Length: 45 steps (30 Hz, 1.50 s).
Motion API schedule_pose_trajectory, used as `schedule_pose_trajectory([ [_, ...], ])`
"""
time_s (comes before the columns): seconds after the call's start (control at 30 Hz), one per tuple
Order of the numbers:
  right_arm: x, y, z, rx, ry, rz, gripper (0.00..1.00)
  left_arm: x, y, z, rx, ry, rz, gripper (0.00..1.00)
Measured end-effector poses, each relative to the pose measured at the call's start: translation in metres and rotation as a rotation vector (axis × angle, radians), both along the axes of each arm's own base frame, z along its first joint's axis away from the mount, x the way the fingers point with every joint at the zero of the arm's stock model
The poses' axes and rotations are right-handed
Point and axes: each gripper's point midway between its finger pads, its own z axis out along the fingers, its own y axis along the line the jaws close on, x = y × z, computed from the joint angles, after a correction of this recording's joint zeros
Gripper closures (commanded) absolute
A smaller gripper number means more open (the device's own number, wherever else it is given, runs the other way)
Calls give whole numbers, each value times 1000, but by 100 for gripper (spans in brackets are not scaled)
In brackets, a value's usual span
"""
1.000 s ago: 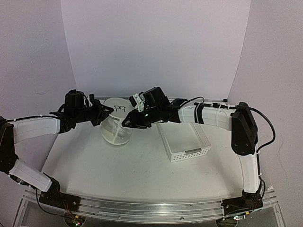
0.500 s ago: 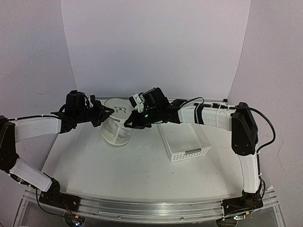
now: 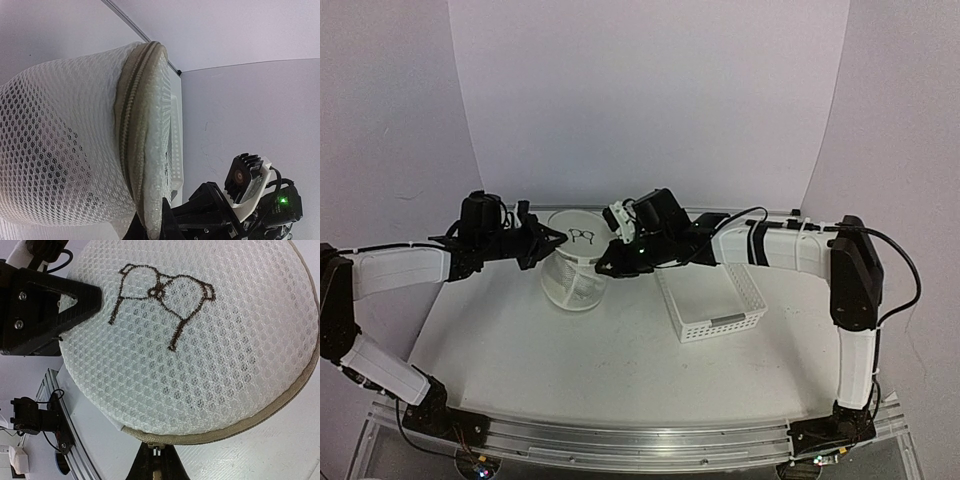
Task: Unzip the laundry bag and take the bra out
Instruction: Unzip the zipper of the laundry bag.
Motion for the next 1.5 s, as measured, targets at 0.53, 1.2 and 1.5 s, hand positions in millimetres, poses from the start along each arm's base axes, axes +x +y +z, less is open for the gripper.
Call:
schedule_pose_trajectory([
  [0.53,-10,-45,-13,-85,-94,74,100,-16,-33,15,-27,-82,-288,100],
  [1.2,-21,-97,-8,-221,-317,133,100,-46,-47,21,-65,-159,-582,100],
  [1.5,-24,-118,-11,-290,-399,134,100,-42,-50,2,19,-136,-633,100],
])
